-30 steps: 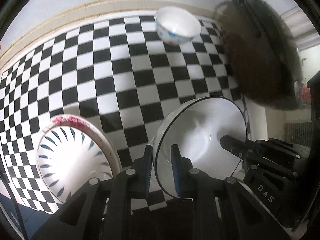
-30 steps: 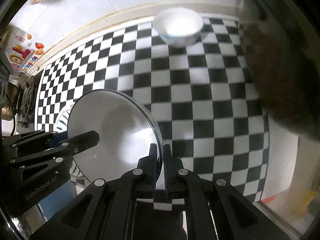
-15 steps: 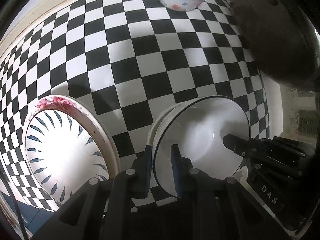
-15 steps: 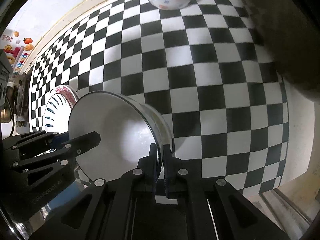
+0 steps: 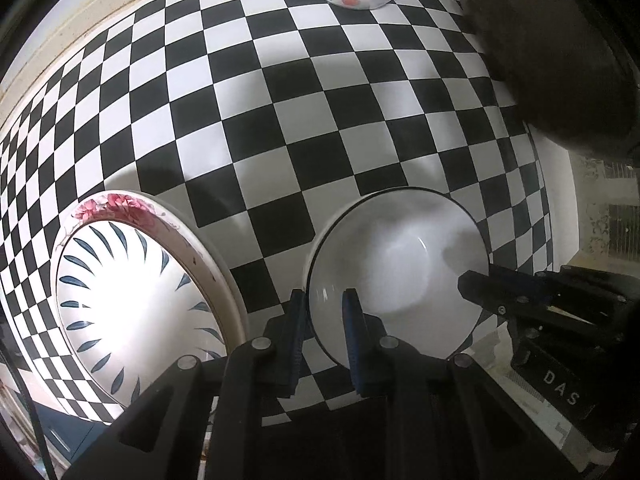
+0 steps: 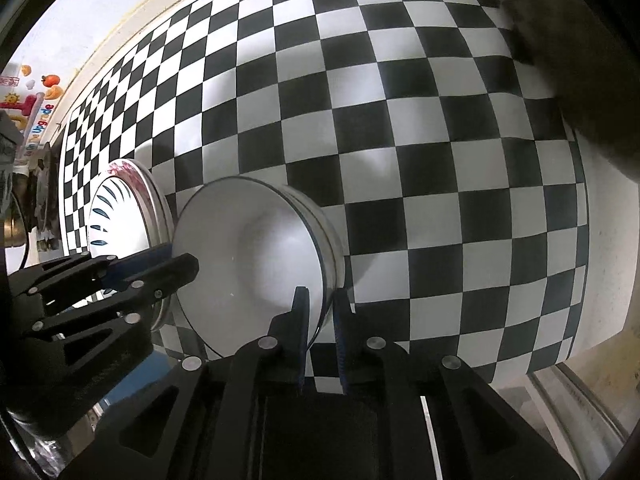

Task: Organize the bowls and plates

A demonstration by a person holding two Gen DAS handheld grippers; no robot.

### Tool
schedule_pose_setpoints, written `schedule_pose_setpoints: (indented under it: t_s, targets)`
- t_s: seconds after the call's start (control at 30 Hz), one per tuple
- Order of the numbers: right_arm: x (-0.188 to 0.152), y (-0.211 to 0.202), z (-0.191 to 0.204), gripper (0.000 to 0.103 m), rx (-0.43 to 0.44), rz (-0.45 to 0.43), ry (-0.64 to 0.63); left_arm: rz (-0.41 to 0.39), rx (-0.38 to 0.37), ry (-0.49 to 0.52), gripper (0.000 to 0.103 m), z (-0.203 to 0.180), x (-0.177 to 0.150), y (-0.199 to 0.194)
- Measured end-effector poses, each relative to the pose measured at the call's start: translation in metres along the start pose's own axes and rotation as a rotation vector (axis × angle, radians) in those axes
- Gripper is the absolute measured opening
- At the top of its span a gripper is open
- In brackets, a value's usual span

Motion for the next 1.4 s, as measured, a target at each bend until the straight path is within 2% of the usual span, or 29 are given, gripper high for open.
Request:
schedule_pose_setpoints:
  t_s: [0.17,0.4,0.47,0.5,0.53,0.57,0.8,0.97,1.1,1.27,1.4]
  targets:
    - [0.001,-0.006,-0.001,0.015,0.003,0.0,-0.003,-0.012,-0.018,-0.027,0.017,0.004,-0.003,-0.005]
    - [0.015,-0.047,0.003,0.016,0.01,-0.07,-0.025,-0.129,0.021,-0.049,0.017,0.013,0.002,-0.046]
    - [0.027,-0.065,0.009,0.025,0.022,-0.089,-0.051,-0.175,0.028,-0.082,0.02,0.022,0.013,-0.057]
    - [0.036,-0.073,0.012,0.03,0.026,-0.102,-0.068,-0.184,0.025,-0.096,0.021,0.026,0.018,-0.06]
    - [0.046,-0.081,0.015,0.039,0.027,-0.111,-0.077,-0.197,0.008,-0.122,0.021,0.032,0.027,-0.064]
    - [0.055,-0.086,0.018,0.041,0.026,-0.117,-0.081,-0.207,-0.01,-0.145,0.021,0.038,0.036,-0.068]
    - [0.161,-0.112,0.041,0.042,-0.069,-0.183,-0.116,-0.259,-0.088,-0.257,0.021,0.07,0.123,-0.079]
    - [0.243,-0.098,0.052,0.042,-0.153,-0.171,-0.143,-0.232,-0.167,-0.333,0.021,0.088,0.176,-0.06]
    - [0.294,-0.075,0.053,0.042,-0.221,-0.125,-0.15,-0.186,-0.186,-0.359,0.021,0.094,0.209,-0.036]
    - [0.33,-0.047,0.047,0.041,-0.237,-0.053,-0.131,-0.133,-0.204,-0.363,0.021,0.096,0.237,-0.008]
    - [0.344,-0.032,0.041,0.041,-0.246,-0.006,-0.117,-0.101,-0.238,-0.362,0.021,0.096,0.252,0.012]
Point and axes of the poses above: each gripper's, at about its wrist camera, not at the fingertips, and y roughly the way its jaws point, z to its left, x to its top, the point moved 1 cm from there along y, roughly the way its jaws point, and after that the axes turned 11 degrees about y, right-handed, at the moved point
